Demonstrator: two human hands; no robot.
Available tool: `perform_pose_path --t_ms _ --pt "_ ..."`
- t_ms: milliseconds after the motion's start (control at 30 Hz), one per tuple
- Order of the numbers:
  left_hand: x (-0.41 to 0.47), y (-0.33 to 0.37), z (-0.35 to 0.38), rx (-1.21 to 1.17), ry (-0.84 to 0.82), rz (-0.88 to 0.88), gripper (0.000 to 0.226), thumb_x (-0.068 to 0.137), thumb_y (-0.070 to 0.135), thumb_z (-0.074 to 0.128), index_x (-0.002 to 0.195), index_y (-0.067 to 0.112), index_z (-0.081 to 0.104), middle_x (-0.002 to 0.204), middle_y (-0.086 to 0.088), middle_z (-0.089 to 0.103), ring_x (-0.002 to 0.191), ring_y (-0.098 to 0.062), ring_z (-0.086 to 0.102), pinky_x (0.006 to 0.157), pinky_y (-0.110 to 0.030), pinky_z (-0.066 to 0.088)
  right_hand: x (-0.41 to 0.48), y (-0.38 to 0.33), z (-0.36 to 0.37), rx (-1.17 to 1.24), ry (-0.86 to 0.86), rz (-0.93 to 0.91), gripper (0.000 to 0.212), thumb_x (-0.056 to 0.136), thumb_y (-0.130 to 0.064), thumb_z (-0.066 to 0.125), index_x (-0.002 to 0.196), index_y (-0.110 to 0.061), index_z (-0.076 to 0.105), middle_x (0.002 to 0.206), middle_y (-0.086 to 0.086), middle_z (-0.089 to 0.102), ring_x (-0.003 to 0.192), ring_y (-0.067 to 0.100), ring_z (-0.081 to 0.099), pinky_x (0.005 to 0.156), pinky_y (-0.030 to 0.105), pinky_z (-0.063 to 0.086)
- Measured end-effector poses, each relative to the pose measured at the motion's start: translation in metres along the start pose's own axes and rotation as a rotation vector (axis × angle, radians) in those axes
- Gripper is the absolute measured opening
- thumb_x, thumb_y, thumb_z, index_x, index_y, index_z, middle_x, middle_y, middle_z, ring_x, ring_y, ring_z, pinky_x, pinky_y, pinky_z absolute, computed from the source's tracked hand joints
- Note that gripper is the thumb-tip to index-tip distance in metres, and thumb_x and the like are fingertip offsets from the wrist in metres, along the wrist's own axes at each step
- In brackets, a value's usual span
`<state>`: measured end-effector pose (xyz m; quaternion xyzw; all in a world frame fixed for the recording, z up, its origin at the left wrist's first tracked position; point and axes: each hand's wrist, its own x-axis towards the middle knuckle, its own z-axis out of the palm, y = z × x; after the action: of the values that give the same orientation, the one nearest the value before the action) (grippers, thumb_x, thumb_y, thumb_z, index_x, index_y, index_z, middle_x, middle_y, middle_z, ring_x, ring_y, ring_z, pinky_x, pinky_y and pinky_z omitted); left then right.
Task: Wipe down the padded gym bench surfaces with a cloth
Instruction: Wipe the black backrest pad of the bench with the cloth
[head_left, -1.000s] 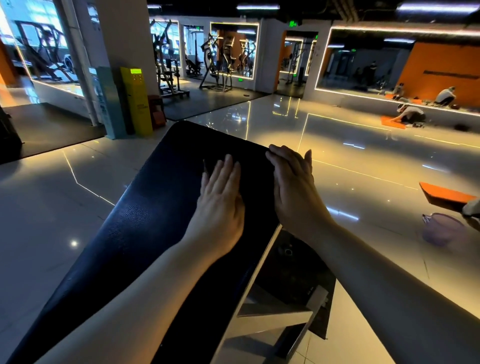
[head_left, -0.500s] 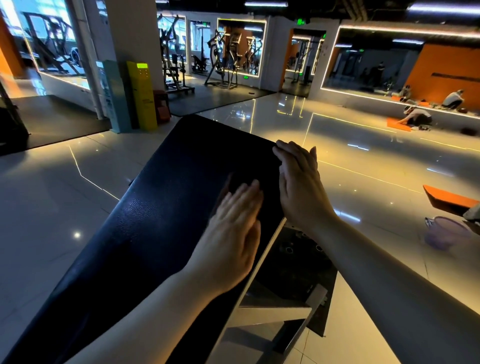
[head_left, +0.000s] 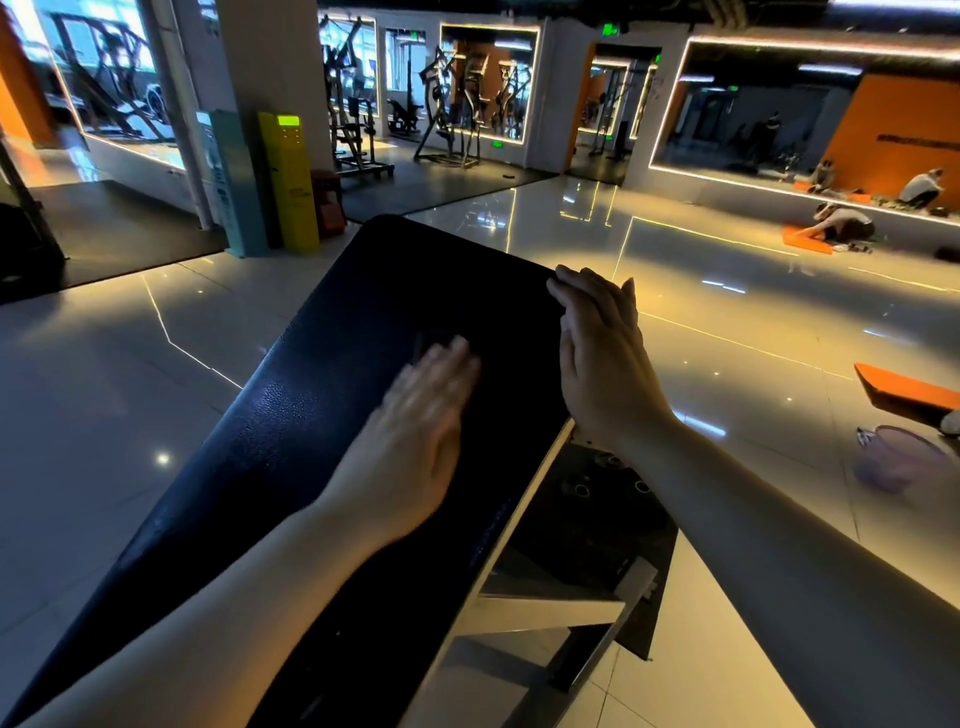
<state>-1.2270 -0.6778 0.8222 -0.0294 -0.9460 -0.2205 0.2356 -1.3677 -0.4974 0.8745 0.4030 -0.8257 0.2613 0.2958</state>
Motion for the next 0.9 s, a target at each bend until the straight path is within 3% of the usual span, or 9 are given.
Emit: perform_pose_path --t_ms 100,233,300,500,633,700,833,900 --pt "0.018 0.0 0.004 -0.06 0.101 -0.163 0.059 0.105 0.025 0.032 0.157 0.033 0.007 0.164 0.015 -0.008 0.15 -0.004 -0.015 0.125 -0.042 -0.003 0.0 0.0 0.0 0.005 -0.011 0.004 0.049 0.099 -0.012 0.039 0.147 -0.003 0.043 0.153 0.011 0.042 0.148 0.026 0.028 0.126 0.044 0.003" --pt "-0.01 0.044 0.016 -0.003 -0.016 0.137 0.057 0.104 0.027 0.031 0.156 0.037 0.008 0.164 0.019 -0.004 0.15 -0.002 -0.012 0.124 -0.033 -0.005 0.001 0.001 0.003 -0.021 0.018 -0.002 0.048 0.099 -0.011 0.04 0.146 -0.003 0.046 0.151 0.011 0.045 0.146 0.027 0.032 0.126 0.044 0.006" --pt "-0.021 0.031 0.012 0.085 -0.067 0.243 0.057 0.104 0.03 0.029 0.156 0.037 0.006 0.165 0.018 -0.004 0.151 -0.003 -0.012 0.124 -0.035 -0.004 0.0 0.001 0.002 -0.028 0.013 -0.01 0.048 0.099 -0.013 0.038 0.146 -0.003 0.046 0.151 0.011 0.045 0.147 0.026 0.031 0.126 0.045 0.008" --pt "0.013 -0.014 0.002 -0.013 0.103 -0.183 0.059 0.106 0.03 0.027 0.158 0.028 0.001 0.164 0.01 -0.013 0.148 -0.003 -0.02 0.124 -0.037 -0.007 -0.001 0.0 0.001 0.005 0.006 0.011 0.05 0.099 -0.016 0.036 0.146 -0.004 0.046 0.151 0.011 0.044 0.148 0.025 0.03 0.126 0.047 0.008" --pt "-0.016 0.014 0.007 -0.016 -0.007 0.057 0.058 0.105 0.032 0.029 0.157 0.034 0.002 0.164 0.018 -0.01 0.149 0.0 -0.016 0.123 -0.033 -0.007 -0.001 -0.001 0.003 -0.039 0.023 0.016 0.053 0.099 -0.022 0.029 0.145 -0.004 0.046 0.151 0.01 0.045 0.148 0.026 0.031 0.126 0.047 0.01" --pt "-0.019 -0.008 0.002 0.071 -0.023 0.113 0.057 0.105 0.035 0.025 0.157 0.033 0.002 0.165 0.016 -0.007 0.149 0.001 -0.014 0.124 -0.034 -0.005 -0.001 -0.003 0.002 -0.052 0.018 0.015 0.056 0.098 -0.025 0.025 0.145 -0.004 0.047 0.152 0.01 0.045 0.148 0.026 0.03 0.126 0.048 0.011" --pt "0.003 -0.043 -0.006 0.022 0.091 -0.21 0.057 0.105 0.035 0.021 0.158 0.028 0.0 0.163 0.012 -0.013 0.148 -0.001 -0.018 0.124 -0.038 -0.008 0.0 -0.013 -0.001 -0.208 -0.032 -0.031 0.055 0.1 -0.028 0.029 0.145 -0.002 0.046 0.155 0.013 0.042 0.15 0.027 0.027 0.126 0.045 0.006" --pt "0.001 -0.025 0.0 -0.033 0.114 -0.165 0.057 0.104 0.031 0.026 0.159 0.026 0.008 0.164 0.013 -0.007 0.15 -0.002 -0.014 0.124 -0.036 -0.006 0.003 -0.032 0.007 -0.258 -0.099 -0.092 0.055 0.098 -0.03 0.034 0.143 -0.004 0.05 0.154 0.012 0.044 0.148 0.025 0.032 0.126 0.045 0.01"
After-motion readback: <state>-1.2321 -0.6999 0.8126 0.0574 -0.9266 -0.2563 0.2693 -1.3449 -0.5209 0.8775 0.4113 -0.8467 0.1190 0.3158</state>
